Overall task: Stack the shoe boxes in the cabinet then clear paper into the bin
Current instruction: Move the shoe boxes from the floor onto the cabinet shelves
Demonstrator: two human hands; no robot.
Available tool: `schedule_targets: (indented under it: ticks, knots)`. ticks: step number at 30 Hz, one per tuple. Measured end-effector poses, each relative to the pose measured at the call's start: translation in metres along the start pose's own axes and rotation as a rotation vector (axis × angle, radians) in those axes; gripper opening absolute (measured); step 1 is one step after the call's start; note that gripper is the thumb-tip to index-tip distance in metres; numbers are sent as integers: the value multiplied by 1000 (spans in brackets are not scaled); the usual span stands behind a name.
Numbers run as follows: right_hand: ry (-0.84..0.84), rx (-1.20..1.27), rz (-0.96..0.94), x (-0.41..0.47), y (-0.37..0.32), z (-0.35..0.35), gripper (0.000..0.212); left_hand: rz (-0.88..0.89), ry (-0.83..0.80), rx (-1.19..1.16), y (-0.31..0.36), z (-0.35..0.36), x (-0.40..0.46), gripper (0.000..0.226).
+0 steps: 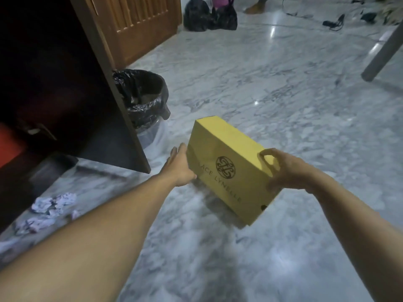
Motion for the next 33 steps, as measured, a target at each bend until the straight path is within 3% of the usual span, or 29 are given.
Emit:
schedule_targets:
  ticks: [2, 4, 7, 10, 13, 16, 19, 22, 27, 30, 33]
  knots:
    - [-59, 58, 11, -2, 14, -11, 81, -50, -23, -10, -6, 9, 1, 106]
    - [-94, 81, 21, -1, 23, -18, 80, -82, -66, -73, -12, 19, 3, 107]
    - [-59, 146, -5, 5, 31, -27, 76, -90, -117, -165, -19, 33, 0, 81]
    - [99, 226, -32, 17, 41, -26, 64, -97, -165, -269, -23, 46, -3, 65]
    - [255, 306, -41, 23, 52, -11, 77, -129, -165, -384, -29, 55, -4, 60]
    - [260, 311, -15, 19, 59, 13, 90, -130, -145, -436, -34, 63, -3, 49]
    - [258, 297, 59, 16, 74, 31, 73, -149, -142, -452, -36, 69, -4, 36]
    - [189, 312, 115, 7, 84, 39, 73, -147, -157, -465, -39, 71, -8, 46]
    - [-4, 416, 147, -19, 84, 52, 120, -61, -182, -423, -38, 73, -20, 96]
    - [52, 378, 114, -27, 81, 51, 120, -60, -161, -427, -33, 65, -29, 100]
    - [95, 384, 104, -40, 71, 35, 113, -49, -132, -419, -26, 46, -41, 87]
Point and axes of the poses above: each hand's wrist, its own x-axis towards the middle knuckle, its own z-axis out of the palm, y = z × x, the point moved 1 cm from there along x, towards the middle knuckle, and after that the axes turned 10 degrees about x, right-handed, at the moved point
